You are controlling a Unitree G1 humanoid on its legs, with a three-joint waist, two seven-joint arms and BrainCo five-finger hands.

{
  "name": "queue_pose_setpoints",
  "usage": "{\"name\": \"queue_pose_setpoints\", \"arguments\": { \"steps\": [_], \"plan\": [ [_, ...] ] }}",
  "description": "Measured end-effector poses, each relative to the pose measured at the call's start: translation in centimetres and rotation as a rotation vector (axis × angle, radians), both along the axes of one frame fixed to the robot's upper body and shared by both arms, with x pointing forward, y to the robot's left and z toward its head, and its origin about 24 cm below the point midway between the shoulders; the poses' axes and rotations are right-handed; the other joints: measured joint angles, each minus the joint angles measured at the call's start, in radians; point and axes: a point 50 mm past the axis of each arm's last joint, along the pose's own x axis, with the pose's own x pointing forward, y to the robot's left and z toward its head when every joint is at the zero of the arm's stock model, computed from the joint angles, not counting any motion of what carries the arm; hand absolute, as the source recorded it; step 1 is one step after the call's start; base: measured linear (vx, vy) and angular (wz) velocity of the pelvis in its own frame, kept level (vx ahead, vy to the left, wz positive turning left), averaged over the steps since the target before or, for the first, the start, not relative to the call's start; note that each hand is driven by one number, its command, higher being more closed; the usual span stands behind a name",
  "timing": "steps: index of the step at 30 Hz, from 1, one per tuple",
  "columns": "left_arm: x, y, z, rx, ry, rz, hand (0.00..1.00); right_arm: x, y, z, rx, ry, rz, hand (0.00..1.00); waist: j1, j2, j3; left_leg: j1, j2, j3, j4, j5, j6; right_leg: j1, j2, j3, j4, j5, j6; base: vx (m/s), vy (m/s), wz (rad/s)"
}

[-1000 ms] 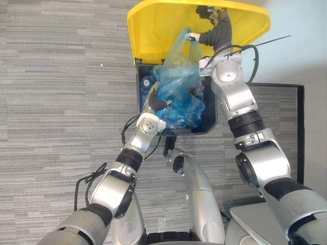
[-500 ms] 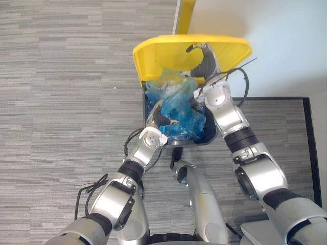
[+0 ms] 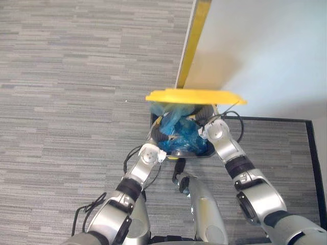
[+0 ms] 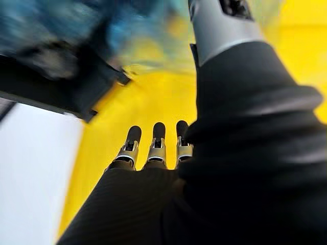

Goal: Gather rubbish on tea table into small bin, then transfer packed bag to large trash can.

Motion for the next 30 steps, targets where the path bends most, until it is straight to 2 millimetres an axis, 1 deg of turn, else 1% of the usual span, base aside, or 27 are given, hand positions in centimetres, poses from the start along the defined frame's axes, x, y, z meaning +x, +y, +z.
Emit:
{"name": "queue_pose_setpoints", "arguments": {
  "steps": [1,2,3,4,5,7,8,9,10,11,12,13,14,15,16,17,18,19,20,21,22,23,24,25,26,27,30],
  "plan": [
    [-0.5,0.7,-0.6,-0.006,0.015,0.022,0.00,-0.4,-0.3,-0.8,-0.014,0.022,-0.009,0.00,0.001,0.000,0.000,0.012,-0.005,0.000,-0.006,0.000,0.001,0.010,-0.004,0.000,0.001,-0.003,0.000,-0.03,0.019,0.07],
    [-1.3,1.9,-1.5,-0.014,0.044,0.060,0.00,-1.1,-0.6,-2.1,-0.023,0.057,-0.015,0.00,0.001,0.000,0.000,0.030,-0.011,0.002,-0.015,0.002,0.004,0.024,-0.009,0.003,0.000,-0.003,0.001,-0.03,0.021,0.04],
    [-1.9,2.5,-2.2,-0.027,0.070,0.086,0.00,-1.7,-0.8,-2.9,-0.021,0.084,-0.019,0.00,0.002,-0.001,-0.001,0.044,-0.015,0.004,-0.021,0.003,0.006,0.031,-0.012,0.006,-0.002,-0.004,0.002,-0.04,0.034,-0.03],
    [-2.6,3.4,-3.0,-0.038,0.097,0.121,0.00,-2.2,-0.9,-3.8,-0.018,0.111,-0.023,0.00,0.005,-0.006,-0.004,0.057,-0.023,0.010,-0.028,0.005,0.009,0.034,-0.016,0.014,0.000,-0.004,0.003,-0.03,0.036,-0.07],
    [-3.9,4.7,-4.3,-0.050,0.147,0.170,0.00,-3.1,-1.1,-5.2,-0.012,0.154,-0.026,0.00,0.010,-0.005,-0.018,0.064,-0.029,0.014,-0.036,0.007,0.012,0.036,-0.018,0.020,-0.004,-0.004,0.003,-0.03,0.048,-0.10],
    [-5.8,6.2,-6.1,-0.052,0.222,0.220,0.00,-4.4,-1.0,-6.8,0.003,0.211,-0.026,0.00,0.012,-0.008,-0.021,0.095,-0.036,0.021,-0.052,0.008,0.013,0.058,-0.018,0.028,-0.007,-0.004,0.004,-0.03,0.042,-0.09],
    [-7.4,7.2,-7.5,-0.045,0.285,0.257,0.00,-5.3,-0.9,-8.0,0.016,0.251,-0.027,0.00,0.012,-0.009,-0.041,0.105,-0.038,0.022,-0.056,0.008,0.013,0.063,-0.018,0.031,-0.006,-0.006,0.008,-0.03,0.042,-0.08],
    [-8.6,7.7,-8.6,-0.033,0.337,0.275,0.00,-6.2,-0.8,-8.9,0.026,0.280,-0.028,0.00,0.009,-0.014,-0.056,0.106,-0.038,0.023,-0.057,0.008,0.013,0.064,-0.017,0.034,-0.004,-0.007,0.011,-0.03,0.040,-0.04],
    [-9.4,8.1,-9.2,-0.028,0.369,0.293,0.00,-6.7,-0.9,-9.5,0.033,0.299,-0.030,0.00,0.008,-0.019,-0.065,0.106,-0.041,0.023,-0.056,0.010,0.009,0.064,-0.018,0.037,-0.004,-0.002,0.024,-0.01,0.042,-0.03],
    [-10.0,8.5,-9.8,-0.032,0.397,0.310,0.00,-7.2,-0.9,-9.9,0.051,0.312,-0.039,0.00,0.008,-0.025,-0.070,0.106,-0.042,0.023,-0.056,0.010,0.009,0.064,-0.019,0.039,-0.007,0.008,0.054,-0.04,0.058,-0.10],
    [-11.2,9.3,-10.7,-0.039,0.449,0.348,0.00,-8.3,-0.7,-10.8,0.098,0.332,-0.058,0.00,0.005,-0.046,-0.087,0.110,-0.047,0.023,-0.082,0.040,0.012,0.074,-0.015,0.043,-0.068,0.045,0.136,-0.05,0.043,-0.17],
    [-12.1,9.5,-11.3,-0.043,0.482,0.369,0.00,-8.9,-0.4,-11.2,0.118,0.343,-0.059,0.00,0.003,-0.049,-0.095,0.119,-0.022,0.043,-0.129,0.071,0.020,0.089,-0.018,0.017,-0.076,0.007,0.144,-0.09,0.006,-0.27],
    [-12.8,9.8,-11.7,-0.046,0.509,0.392,0.00,-9.8,0.1,-11.8,0.150,0.357,-0.061,0.00,-0.005,-0.063,-0.102,0.142,-0.020,0.066,-0.174,0.098,0.013,0.043,-0.049,0.011,0.133,-0.057,0.059,-0.09,-0.017,-0.25],
    [-14.0,10.0,-12.4,-0.053,0.554,0.422,0.00,-11.2,0.3,-12.8,0.188,0.389,-0.079,0.00,-0.012,-0.080,-0.116,0.175,-0.023,0.076,-0.198,0.104,0.015,0.046,-0.080,0.033,0.344,-0.117,0.032,-0.09,-0.025,-0.21],
    [-14.7,10.1,-12.7,-0.065,0.576,0.441,0.00,-12.5,0.4,-13.7,0.207,0.417,-0.089,0.00,-0.013,-0.078,-0.130,0.184,-0.022,0.078,-0.205,0.104,0.014,0.067,-0.092,0.054,0.423,-0.149,0.039,-0.02,-0.050,-0.07],
    [-15.3,10.2,-13.0,-0.066,0.596,0.453,0.00,-14.1,0.4,-14.8,0.232,0.464,-0.102,0.00,-0.012,-0.087,-0.161,0.182,-0.022,0.077,-0.209,0.106,0.011,0.102,-0.099,0.083,0.468,-0.184,0.042,0.01,-0.086,-0.01],
    [-15.9,10.3,-13.3,-0.061,0.612,0.463,0.00,-15.5,0.6,-15.7,0.279,0.504,-0.124,0.00,-0.011,-0.097,-0.183,0.174,-0.022,0.075,-0.211,0.108,0.006,0.148,-0.094,0.120,0.458,-0.238,0.057,0.00,-0.150,-0.02],
    [-15.8,10.5,-13.3,-0.054,0.611,0.467,0.00,-17.0,0.6,-16.6,0.338,0.544,-0.164,0.00,-0.014,-0.118,-0.200,0.165,-0.023,0.071,-0.215,0.108,-0.002,0.196,-0.068,0.145,0.368,-0.301,0.075,0.00,-0.172,-0.04],
    [-16.1,10.3,-13.5,-0.059,0.628,0.472,0.00,-18.5,0.2,-17.7,0.373,0.593,-0.221,0.00,-0.015,-0.110,-0.225,0.157,-0.022,0.071,-0.230,0.119,-0.021,0.241,-0.041,0.149,0.240,-0.343,0.064,0.02,-0.161,-0.27],
    [-16.1,9.9,-13.8,-0.080,0.645,0.486,0.00,-19.7,-0.3,-18.7,0.407,0.645,-0.277,0.00,-0.010,-0.098,-0.246,0.154,-0.018,0.078,-0.266,0.139,-0.026,0.254,-0.015,0.154,0.150,-0.344,0.013,0.05,-0.115,-0.35],
    [-16.4,9.4,-14.2,-0.105,0.669,0.501,0.00,-20.8,-1.0,-19.7,0.418,0.701,-0.331,0.00,-0.015,-0.074,-0.257,0.162,-0.016,0.083,-0.321,0.170,-0.023,0.261,-0.002,0.155,0.099,-0.313,0.009,0.03,-0.066,-0.35],
    [-16.6,9.2,-14.5,-0.114,0.686,0.507,0.00,-21.9,-1.6,-20.5,0.432,0.750,-0.379,0.00,-0.026,-0.064,-0.265,0.182,-0.023,0.085,-0.374,0.198,-0.022,0.271,0.005,0.159,0.066,-0.294,0.012,0.03,-0.056,-0.19],
    [-16.9,8.4,-14.9,-0.133,0.713,0.505,0.00,-22.9,-2.5,-21.1,0.471,0.783,-0.460,0.00,-0.031,-0.049,-0.286,0.216,-0.033,0.102,-0.466,0.247,-0.022,0.283,0.012,0.166,0.011,-0.262,0.012,0.02,-0.024,-0.11],
    [-17.0,8.2,-15.0,-0.138,0.722,0.502,0.00,-23.1,-2.9,-21.3,0.466,0.793,-0.472,0.00,-0.033,-0.042,-0.290,0.230,-0.035,0.106,-0.496,0.267,-0.022,0.293,0.015,0.166,-0.015,-0.249,0.010,0.04,0.005,-0.13],
    [-17.0,7.7,-15.2,-0.145,0.736,0.495,0.00,-23.5,-3.2,-21.5,0.469,0.808,-0.493,0.00,-0.035,-0.034,-0.296,0.249,-0.040,0.106,-0.536,0.284,-0.007,0.308,0.021,0.167,-0.052,-0.229,0.012,0.03,0.027,-0.05],
    [-17.1,7.3,-15.4,-0.152,0.753,0.492,0.00,-23.9,-3.5,-21.8,0.477,0.823,-0.519,0.00,-0.035,-0.027,-0.311,0.258,-0.042,0.106,-0.570,0.302,-0.004,0.316,0.027,0.168,-0.088,-0.208,0.014,0.04,0.040,-0.03],
    [-17.3,7.3,-15.6,-0.148,0.769,0.492,0.00,-24.4,-4.0,-22.1,0.512,0.838,-0.577,0.00,-0.035,-0.023,-0.319,0.271,-0.053,0.105,-0.613,0.326,0.001,0.348,0.034,0.169,-0.164,-0.163,0.021,0.03,0.059,0.02]
  ]
}}
